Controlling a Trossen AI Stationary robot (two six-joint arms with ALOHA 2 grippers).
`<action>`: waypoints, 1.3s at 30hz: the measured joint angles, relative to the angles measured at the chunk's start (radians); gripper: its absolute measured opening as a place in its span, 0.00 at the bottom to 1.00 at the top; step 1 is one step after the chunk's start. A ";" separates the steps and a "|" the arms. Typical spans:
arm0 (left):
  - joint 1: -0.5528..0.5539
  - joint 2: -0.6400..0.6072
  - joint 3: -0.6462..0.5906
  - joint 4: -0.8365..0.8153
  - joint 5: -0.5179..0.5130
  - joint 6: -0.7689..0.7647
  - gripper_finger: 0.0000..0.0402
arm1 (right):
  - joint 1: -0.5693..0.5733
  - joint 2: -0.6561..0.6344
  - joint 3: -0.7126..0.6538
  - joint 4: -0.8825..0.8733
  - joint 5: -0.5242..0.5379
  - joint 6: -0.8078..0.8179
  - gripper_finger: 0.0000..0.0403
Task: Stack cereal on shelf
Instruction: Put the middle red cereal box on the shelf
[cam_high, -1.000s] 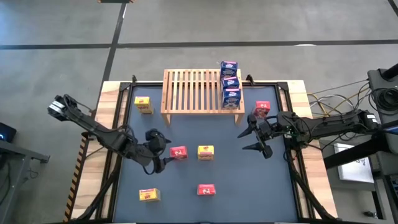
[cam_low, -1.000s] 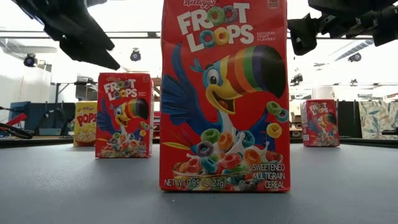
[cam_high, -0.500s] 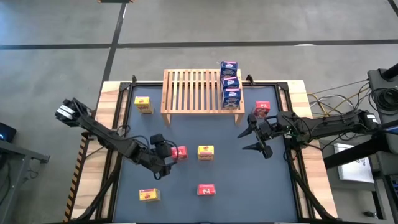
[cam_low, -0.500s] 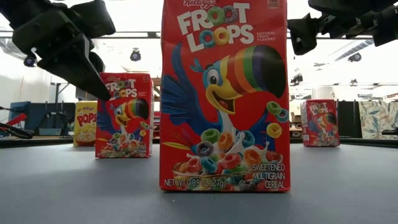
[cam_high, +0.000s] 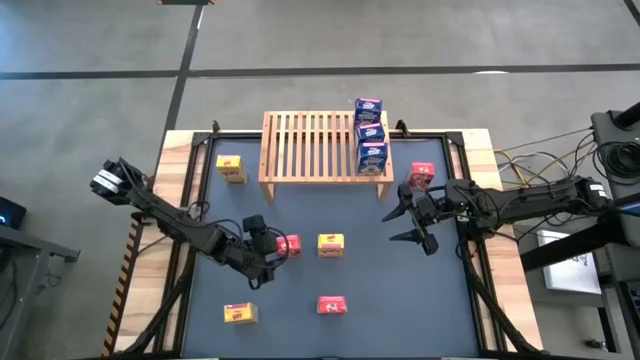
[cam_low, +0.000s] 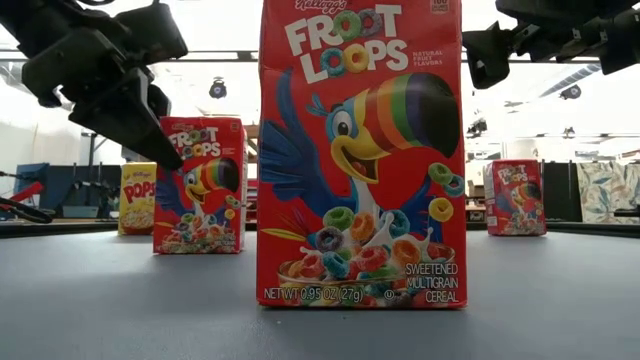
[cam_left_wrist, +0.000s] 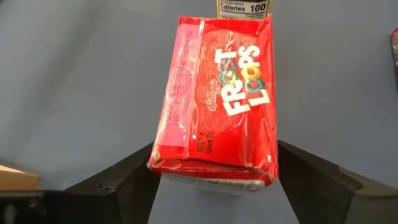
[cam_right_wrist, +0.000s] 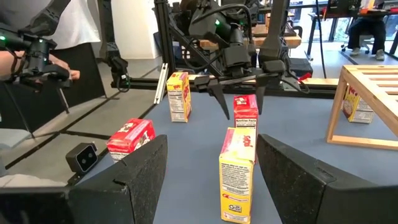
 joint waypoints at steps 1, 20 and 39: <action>0.000 0.000 0.000 0.001 0.000 0.002 0.68 | 0.000 0.000 0.000 0.000 0.000 0.000 0.58; 0.000 -0.010 0.000 0.000 -0.018 0.015 0.50 | 0.000 0.000 0.000 0.000 0.000 0.000 0.58; 0.000 -0.020 0.129 -0.096 -0.031 0.112 0.45 | 0.000 0.000 0.000 0.000 0.000 0.000 0.58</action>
